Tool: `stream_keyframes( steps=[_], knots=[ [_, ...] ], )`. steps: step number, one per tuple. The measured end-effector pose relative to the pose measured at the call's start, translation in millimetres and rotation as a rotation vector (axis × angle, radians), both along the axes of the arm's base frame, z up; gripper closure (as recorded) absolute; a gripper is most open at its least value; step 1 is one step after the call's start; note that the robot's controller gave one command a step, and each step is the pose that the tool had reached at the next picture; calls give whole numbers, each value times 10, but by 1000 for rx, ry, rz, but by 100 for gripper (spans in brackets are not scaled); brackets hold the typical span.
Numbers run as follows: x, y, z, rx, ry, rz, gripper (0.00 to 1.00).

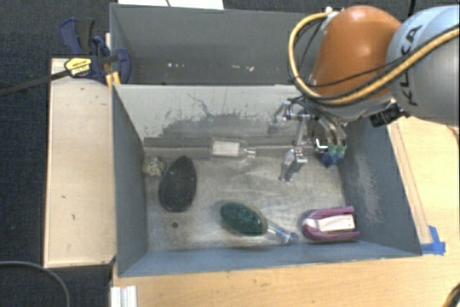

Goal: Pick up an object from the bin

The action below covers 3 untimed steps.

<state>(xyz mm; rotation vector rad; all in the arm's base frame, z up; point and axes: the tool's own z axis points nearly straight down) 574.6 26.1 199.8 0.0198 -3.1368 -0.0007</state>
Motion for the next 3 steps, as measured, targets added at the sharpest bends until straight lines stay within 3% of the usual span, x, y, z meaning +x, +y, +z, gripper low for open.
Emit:
stream_keyframes(
  steps=[1, 2, 3],
  knots=[
    [-765, 338, -604, 2, 0, 234, 0],
    [-836, 681, -1277, 2, -14, 449, 0],
    [-816, 681, -1257, 2, -19, 444, 100]
  ],
)
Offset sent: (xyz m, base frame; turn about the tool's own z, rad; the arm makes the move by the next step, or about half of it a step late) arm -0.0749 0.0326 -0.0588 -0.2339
